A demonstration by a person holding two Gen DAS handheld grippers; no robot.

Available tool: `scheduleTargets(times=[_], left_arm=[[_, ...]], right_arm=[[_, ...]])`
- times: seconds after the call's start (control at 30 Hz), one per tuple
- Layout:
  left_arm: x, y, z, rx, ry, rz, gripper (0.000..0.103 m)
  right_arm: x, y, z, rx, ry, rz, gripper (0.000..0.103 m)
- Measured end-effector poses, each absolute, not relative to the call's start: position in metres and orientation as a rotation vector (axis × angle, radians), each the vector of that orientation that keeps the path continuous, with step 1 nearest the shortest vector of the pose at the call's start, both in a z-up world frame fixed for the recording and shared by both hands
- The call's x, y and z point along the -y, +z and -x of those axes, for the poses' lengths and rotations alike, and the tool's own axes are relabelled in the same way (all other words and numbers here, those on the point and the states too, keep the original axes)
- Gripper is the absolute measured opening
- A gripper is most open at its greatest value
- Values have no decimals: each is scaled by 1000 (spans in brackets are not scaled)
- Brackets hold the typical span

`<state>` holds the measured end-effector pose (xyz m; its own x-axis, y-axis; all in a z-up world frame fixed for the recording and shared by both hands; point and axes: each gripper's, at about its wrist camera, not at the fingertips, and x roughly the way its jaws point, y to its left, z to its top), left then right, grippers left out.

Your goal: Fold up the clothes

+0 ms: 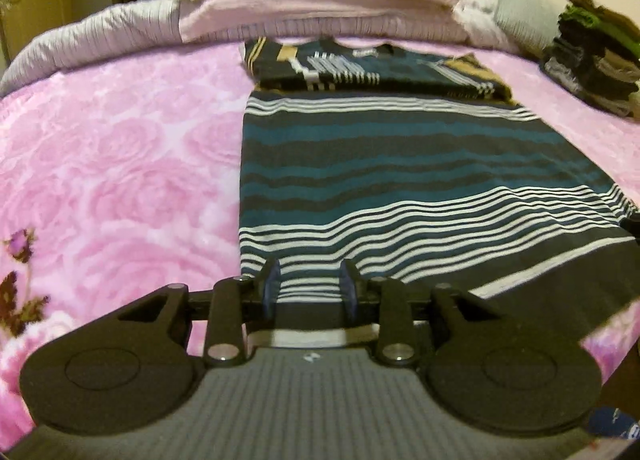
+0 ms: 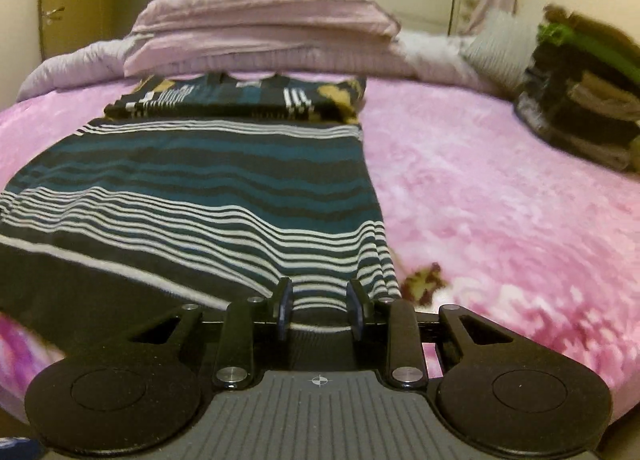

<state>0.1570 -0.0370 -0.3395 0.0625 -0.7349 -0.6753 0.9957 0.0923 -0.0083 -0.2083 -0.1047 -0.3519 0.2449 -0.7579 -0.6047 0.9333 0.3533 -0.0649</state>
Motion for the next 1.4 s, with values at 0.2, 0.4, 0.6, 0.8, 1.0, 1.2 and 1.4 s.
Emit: scheduleTargets(times=[0.2,0.4,0.6,0.8,1.0,1.2,1.4], left_arm=[[8,-325,-151,-661,-1412,-543,38],[-32,-284,-130,-647,-1438,-557,55],[-75,-253,-116,-601,-1410,-565,66],[-108,-236,-107,-577,-1409,-584,73],[-122,-229,-102,-556,-1424,-589,74],[-124,-229,-101,-559,-1414,-596,74],[-126,-227,-99,-551,-1414,-600,74]], right_arm=[[74,-328,202,-751,-1265,-472,29],[15,-277,190,-595,-1270,-531,64],[-33,-247,166,-543,-1166,-501,75],[-66,-236,164,-519,-1154,-487,75],[-82,-233,167,-498,-1165,-482,76],[-86,-230,169,-496,-1161,-467,76],[-92,-230,171,-493,-1158,-467,76]])
